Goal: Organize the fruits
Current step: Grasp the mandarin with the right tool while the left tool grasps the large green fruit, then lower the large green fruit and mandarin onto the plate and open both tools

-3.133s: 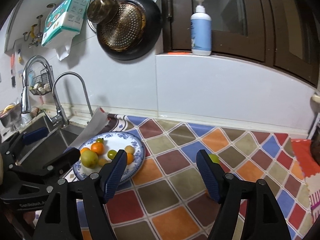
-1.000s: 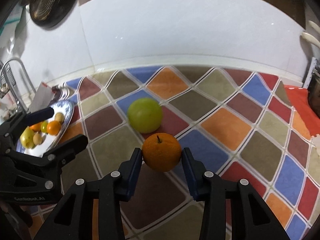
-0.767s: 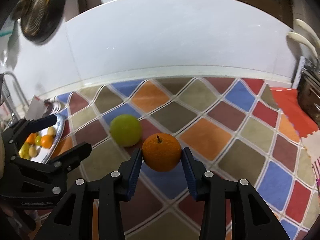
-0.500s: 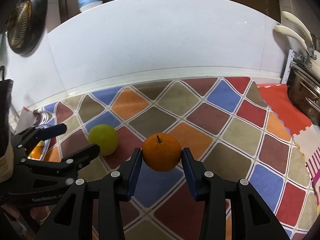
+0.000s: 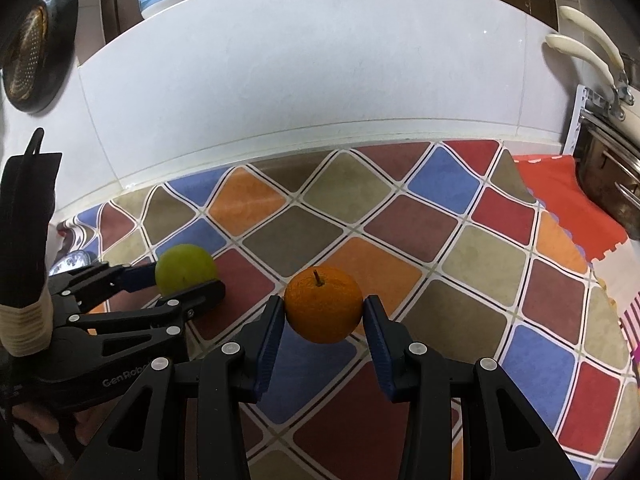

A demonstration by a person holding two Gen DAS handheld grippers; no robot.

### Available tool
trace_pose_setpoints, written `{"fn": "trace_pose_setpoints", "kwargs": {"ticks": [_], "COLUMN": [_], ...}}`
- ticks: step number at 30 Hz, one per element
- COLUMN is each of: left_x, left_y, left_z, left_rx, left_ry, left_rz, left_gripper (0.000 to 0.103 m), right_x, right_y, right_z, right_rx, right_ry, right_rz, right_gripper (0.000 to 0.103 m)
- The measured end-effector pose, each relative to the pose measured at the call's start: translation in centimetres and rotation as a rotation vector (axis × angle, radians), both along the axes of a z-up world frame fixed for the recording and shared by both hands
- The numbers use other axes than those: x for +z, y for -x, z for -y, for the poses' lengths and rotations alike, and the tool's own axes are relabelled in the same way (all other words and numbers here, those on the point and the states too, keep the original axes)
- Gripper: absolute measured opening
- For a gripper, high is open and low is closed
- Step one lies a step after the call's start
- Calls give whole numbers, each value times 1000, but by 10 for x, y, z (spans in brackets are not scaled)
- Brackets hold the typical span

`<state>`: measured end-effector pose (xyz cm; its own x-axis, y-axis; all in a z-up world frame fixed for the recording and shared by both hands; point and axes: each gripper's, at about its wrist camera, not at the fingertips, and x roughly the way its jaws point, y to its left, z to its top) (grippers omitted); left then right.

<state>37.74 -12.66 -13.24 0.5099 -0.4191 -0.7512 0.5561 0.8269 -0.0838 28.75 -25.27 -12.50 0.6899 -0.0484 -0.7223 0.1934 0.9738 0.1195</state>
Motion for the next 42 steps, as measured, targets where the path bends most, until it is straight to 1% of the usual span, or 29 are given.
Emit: {"fn": "trace_pose_setpoints", "kwargs": {"ticks": [4, 8, 14, 19, 30, 37, 42], "left_x": [1, 8, 27, 47, 77, 86, 85], "left_y": [1, 5, 22, 39, 68, 79, 79], "left_z": [-2, -8, -26, -49, -103, -142, -170], "left_rx": [13, 27, 53, 96, 195, 265, 313], "left_ry": [-1, 12, 28, 51, 78, 66, 52], "left_rz": [2, 7, 46, 76, 132, 159, 164], "left_gripper": [50, 50, 50, 50, 50, 50, 50], "right_x": [0, 3, 17, 30, 62, 73, 74], "right_y": [0, 2, 9, 15, 28, 25, 15], "right_z": [-1, -4, -11, -26, -73, -109, -137], "right_rx": [2, 9, 29, 70, 194, 281, 350], "right_ry": [3, 5, 4, 7, 9, 5, -9], "right_rz": [2, 10, 36, 60, 126, 146, 144], "right_gripper": [42, 42, 42, 42, 42, 42, 42]}}
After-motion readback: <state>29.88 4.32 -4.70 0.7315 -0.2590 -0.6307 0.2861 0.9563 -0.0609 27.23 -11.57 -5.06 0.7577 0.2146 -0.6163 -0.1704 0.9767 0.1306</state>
